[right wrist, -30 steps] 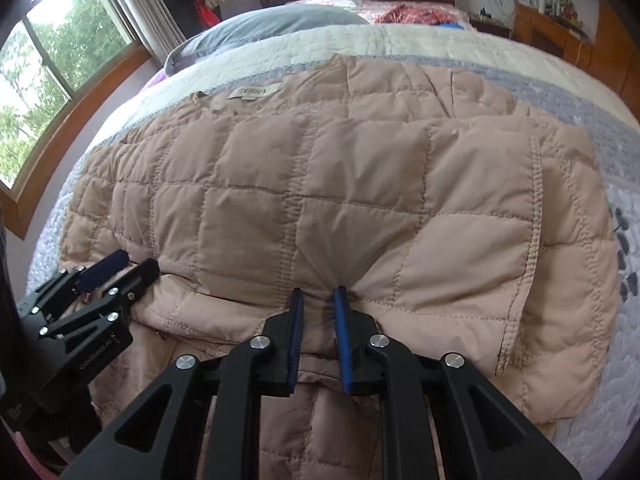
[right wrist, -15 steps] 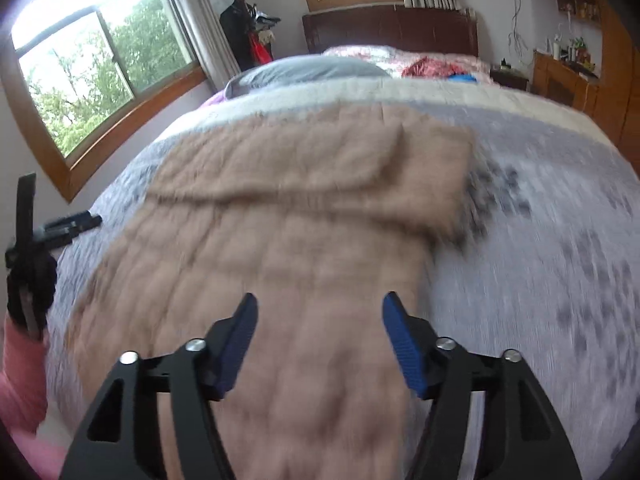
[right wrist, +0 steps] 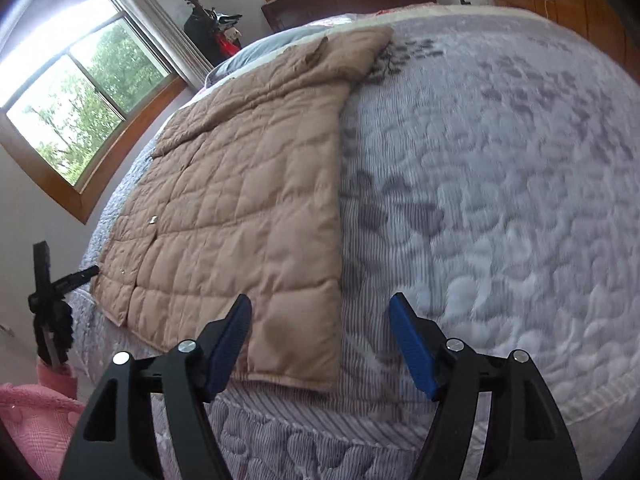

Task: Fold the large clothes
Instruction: 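Move both grippers to the coat hem and grasp its corners, then lift the hem with both grippers and fold it toward the collar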

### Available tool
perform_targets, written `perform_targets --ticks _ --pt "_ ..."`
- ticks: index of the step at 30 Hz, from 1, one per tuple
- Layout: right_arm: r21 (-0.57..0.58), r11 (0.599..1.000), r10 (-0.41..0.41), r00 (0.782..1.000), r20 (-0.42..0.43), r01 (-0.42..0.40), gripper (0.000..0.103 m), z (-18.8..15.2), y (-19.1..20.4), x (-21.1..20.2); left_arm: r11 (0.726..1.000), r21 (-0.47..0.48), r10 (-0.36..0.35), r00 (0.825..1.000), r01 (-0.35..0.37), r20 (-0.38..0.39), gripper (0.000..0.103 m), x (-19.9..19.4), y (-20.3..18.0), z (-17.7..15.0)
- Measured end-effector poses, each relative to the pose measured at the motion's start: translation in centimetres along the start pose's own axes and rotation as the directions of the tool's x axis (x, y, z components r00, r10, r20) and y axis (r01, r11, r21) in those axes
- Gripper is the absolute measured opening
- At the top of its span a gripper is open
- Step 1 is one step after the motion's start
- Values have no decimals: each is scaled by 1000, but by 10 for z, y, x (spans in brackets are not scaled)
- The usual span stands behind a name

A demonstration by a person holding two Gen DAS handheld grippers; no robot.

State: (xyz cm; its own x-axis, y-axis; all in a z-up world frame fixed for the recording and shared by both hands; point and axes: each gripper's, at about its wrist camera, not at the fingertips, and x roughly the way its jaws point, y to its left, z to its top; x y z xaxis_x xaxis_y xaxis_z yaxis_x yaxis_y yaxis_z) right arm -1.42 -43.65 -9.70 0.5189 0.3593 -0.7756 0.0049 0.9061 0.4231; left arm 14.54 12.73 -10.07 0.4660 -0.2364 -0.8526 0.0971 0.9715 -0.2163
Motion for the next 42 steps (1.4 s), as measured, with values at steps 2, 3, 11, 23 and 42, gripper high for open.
perform_targets --ticks 2,3,11,23,42 --pt "2 1000 2 1000 -2 -2 71 -3 -2 4 999 0 -53 998 53 -20 82 5 -4 -4" --pt "-1 1000 -3 1000 3 3 70 -4 -2 5 998 -5 -65 998 65 -28 82 8 -6 -5" --pt "-50 999 3 1000 -1 -3 28 -8 13 9 999 -21 -24 1000 24 -13 50 9 -10 -10" --pt "-67 997 37 999 36 -35 12 -11 22 -7 995 -4 -98 994 99 52 15 -18 -10 -22" --pt "0 995 102 994 34 -102 12 -63 7 -12 992 104 -72 997 67 40 15 -27 1 -73"
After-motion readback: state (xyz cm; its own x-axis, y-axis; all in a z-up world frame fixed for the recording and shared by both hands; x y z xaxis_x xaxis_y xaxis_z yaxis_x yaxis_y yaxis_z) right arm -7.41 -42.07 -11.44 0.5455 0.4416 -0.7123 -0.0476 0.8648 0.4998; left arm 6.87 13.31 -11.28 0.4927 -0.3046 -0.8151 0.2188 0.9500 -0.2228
